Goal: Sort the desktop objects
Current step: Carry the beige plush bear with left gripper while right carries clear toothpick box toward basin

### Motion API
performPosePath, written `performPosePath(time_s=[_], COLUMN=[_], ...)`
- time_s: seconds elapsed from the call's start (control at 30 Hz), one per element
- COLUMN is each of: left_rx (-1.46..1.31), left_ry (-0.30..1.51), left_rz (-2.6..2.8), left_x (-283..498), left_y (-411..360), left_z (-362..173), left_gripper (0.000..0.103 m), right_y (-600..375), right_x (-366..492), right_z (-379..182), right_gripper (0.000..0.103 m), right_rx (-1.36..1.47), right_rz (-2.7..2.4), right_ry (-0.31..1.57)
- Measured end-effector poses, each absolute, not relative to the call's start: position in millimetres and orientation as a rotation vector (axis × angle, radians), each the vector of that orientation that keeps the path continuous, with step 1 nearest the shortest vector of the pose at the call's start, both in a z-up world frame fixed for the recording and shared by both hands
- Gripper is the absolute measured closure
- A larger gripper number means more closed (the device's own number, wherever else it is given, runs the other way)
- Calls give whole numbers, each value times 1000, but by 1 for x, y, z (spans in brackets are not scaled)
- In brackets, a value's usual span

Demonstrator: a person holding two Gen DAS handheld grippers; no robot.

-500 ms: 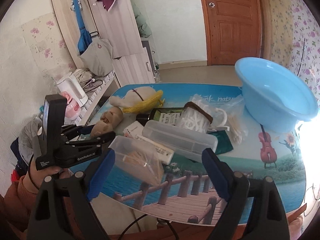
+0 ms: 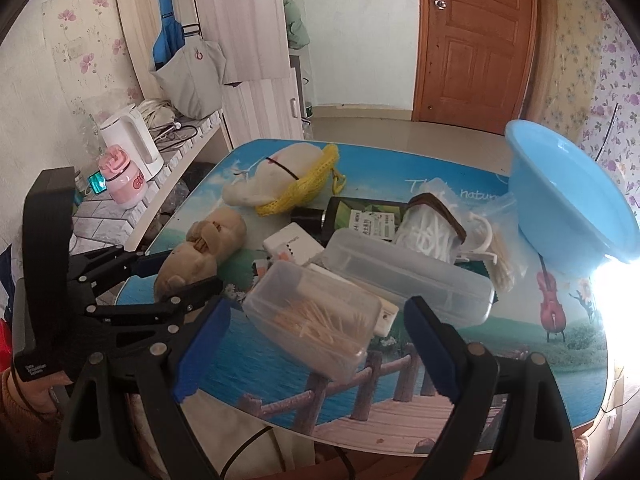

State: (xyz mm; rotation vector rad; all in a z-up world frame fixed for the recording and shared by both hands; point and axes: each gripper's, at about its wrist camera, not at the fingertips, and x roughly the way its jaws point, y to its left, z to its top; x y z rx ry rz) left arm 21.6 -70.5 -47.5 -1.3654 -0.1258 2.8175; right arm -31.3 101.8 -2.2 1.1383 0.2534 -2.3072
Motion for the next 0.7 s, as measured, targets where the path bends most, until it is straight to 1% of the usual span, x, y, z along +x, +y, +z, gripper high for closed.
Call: performPosePath(time_s=[0.03,0.07,0.1,0.13,0.43,0.7], left_rx=[-1365,-1363,-1361,-1357,-1371,-1420], left_ry=[-122,-118,-118,-120,-100,-89], left_rz=[2817,2817,2816,2815,2794,2789], left_x=[23,24,26,28,36,37], left_y=[-69,-68,-65,-64,-50,-45], left_z=[-47,-47,-45,-44,-42,-50], left_gripper=[55,55,55,55,55,54], right_y=[100,100,100,102,134,201], right_x=[-32,-33,-33,-34,-28,-36], right_z=[-3,-4,-5,-6,3,2], right_gripper=[13,16,32,38,38,38], right_rx=[1146,1153,1154,1156,1111,1100], right_rz=[-2311,-2314,-2320,-2321,-2304,-2441], right_ry=[253,249,245,242,249,247])
